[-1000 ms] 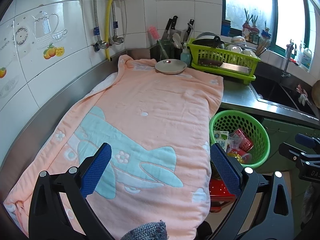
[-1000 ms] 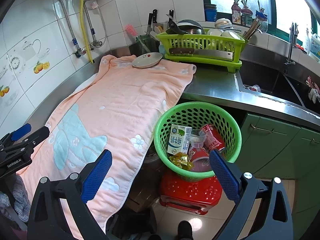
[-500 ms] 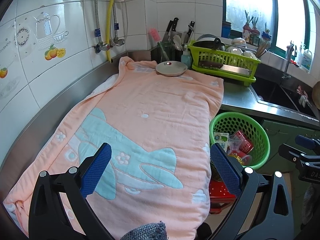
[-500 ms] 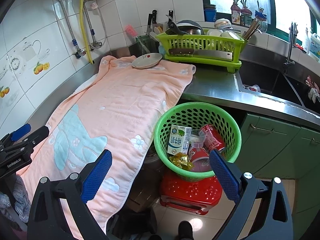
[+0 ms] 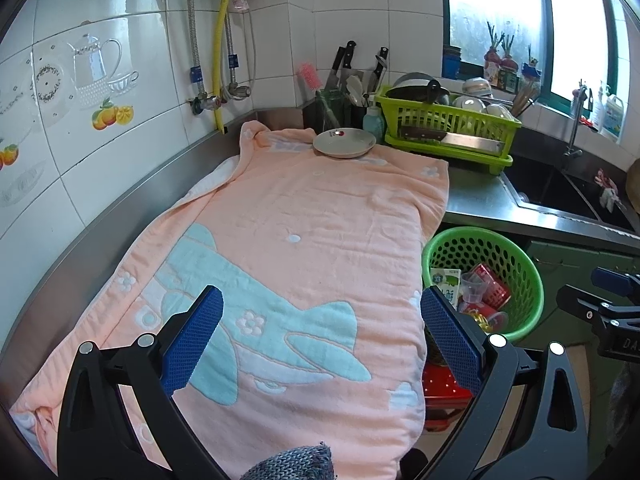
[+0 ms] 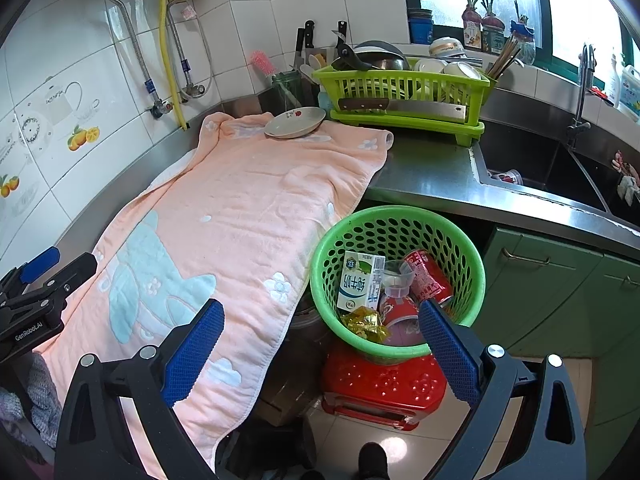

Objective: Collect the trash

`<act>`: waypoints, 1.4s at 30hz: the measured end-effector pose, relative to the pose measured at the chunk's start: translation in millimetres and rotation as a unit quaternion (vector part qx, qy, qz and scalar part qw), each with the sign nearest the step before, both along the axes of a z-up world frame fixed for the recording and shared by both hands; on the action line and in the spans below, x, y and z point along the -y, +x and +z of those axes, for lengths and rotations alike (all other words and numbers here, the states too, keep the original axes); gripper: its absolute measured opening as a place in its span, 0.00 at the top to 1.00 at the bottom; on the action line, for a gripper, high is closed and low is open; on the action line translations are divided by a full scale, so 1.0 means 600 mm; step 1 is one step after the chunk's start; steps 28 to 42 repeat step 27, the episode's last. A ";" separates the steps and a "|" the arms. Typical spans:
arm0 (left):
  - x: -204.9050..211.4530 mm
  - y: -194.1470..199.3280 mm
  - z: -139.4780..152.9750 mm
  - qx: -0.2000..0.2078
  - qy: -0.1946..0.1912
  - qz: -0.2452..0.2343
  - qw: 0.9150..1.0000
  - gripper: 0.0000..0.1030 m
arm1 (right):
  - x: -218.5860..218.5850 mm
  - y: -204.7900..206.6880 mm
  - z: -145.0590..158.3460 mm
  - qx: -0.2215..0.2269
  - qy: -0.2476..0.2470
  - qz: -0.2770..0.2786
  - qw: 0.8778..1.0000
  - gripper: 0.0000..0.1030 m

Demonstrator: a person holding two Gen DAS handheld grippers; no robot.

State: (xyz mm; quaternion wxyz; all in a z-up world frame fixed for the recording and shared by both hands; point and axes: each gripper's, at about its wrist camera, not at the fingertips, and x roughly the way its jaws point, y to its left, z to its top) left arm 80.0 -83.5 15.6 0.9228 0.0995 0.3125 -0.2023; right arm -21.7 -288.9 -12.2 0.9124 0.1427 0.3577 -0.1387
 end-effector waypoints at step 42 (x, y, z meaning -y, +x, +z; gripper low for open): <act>0.007 -0.007 0.000 0.011 0.001 -0.011 1.000 0.05 | -0.001 -0.001 -0.003 0.003 0.001 -0.005 1.000 0.08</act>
